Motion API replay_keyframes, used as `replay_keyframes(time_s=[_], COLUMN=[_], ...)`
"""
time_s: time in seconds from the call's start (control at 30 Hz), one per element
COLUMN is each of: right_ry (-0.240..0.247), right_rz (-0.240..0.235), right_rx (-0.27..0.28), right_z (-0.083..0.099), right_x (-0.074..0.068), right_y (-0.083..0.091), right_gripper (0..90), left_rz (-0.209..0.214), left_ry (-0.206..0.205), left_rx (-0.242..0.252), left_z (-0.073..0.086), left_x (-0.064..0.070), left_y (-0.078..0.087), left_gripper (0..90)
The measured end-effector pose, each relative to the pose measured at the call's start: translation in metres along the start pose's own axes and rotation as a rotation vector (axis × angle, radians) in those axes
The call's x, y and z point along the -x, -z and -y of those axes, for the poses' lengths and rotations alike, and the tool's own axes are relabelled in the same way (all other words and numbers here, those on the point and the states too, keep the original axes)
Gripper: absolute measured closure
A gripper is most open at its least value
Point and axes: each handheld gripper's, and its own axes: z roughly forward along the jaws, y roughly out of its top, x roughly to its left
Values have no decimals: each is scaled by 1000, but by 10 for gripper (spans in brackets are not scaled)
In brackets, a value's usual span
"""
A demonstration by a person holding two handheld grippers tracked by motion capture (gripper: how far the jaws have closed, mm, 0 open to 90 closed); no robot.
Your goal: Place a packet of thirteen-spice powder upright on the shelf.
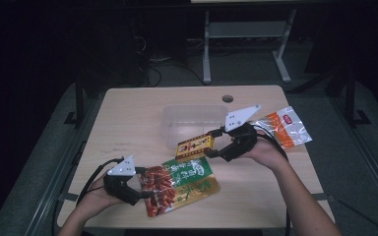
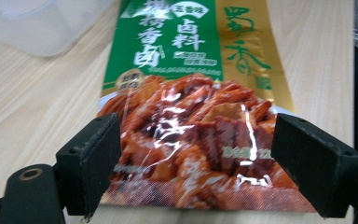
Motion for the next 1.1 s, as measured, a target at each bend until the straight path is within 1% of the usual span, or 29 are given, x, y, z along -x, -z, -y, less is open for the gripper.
replay_keyframes(time_s=[0.13,0.17,0.2,0.23,0.3,0.33,0.37,0.43,0.47,0.5,0.53,0.57,0.6,0.67,0.77,0.83,0.87,0.93,0.97,1.0,1.07,1.1], right_ry=[14,9,10,24,17,29,24,37,34,55,54,65,52,64,58,61,60,72,79,75,89,89], right_rz=[18,20,18,26,28,35,39,40,44,45,48,51,48,57,57,54,53,64,66,59,67,69], right_rx=[-18,-22,-32,-43,-61,-70,-76,-87,-88,-98,-102,-103,-114,-123,-143,-146,-149,-157,-162,-165,-186,-185], right_z=[-12,-15,-18,-21,-26,-29,-32,-37,-40,-43,-45,-47,-50,-55,-61,-64,-66,-71,-73,-75,-81,-82], right_x=[10,11,14,17,20,24,26,32,34,39,41,44,46,52,60,64,66,68,70,71,73,74], right_y=[0,0,-1,-2,-4,-6,-7,-9,-10,-12,-13,-15,-16,-19,-24,-26,-27,-30,-32,-34,-38,-40], right_gripper=[321,321,321,321,321,321,321,321,321,321,320,320,320,320,320,320,320,320,320,320,320,320], left_rz=[-23,-25,-26,-27,-30,-30,-28,-30,-28,-28,-27,-26,-21,-12,-10,-10,-11,-10,-10,-12,-7,-7], left_ry=[15,19,19,19,28,28,34,37,40,40,40,39,29,23,28,30,25,30,26,25,22,21], left_rx=[20,26,26,25,32,35,42,47,53,53,55,56,45,45,41,45,44,43,43,38,34,35], left_z=[2,3,3,4,5,5,5,5,5,5,6,6,7,8,8,8,9,9,9,9,9,9], left_x=[-5,-6,-6,-7,-8,-8,-8,-9,-9,-9,-9,-9,-10,-9,-10,-10,-10,-10,-10,-9,-10,-10], left_y=[3,3,4,4,4,4,5,6,6,6,6,5,6,5,5,5,5,4,4,4,3,3], left_gripper=[145,145,145,145,145,145,145,145,145,146,146,146,146,145,146,146,145,146,146,146,146,146])
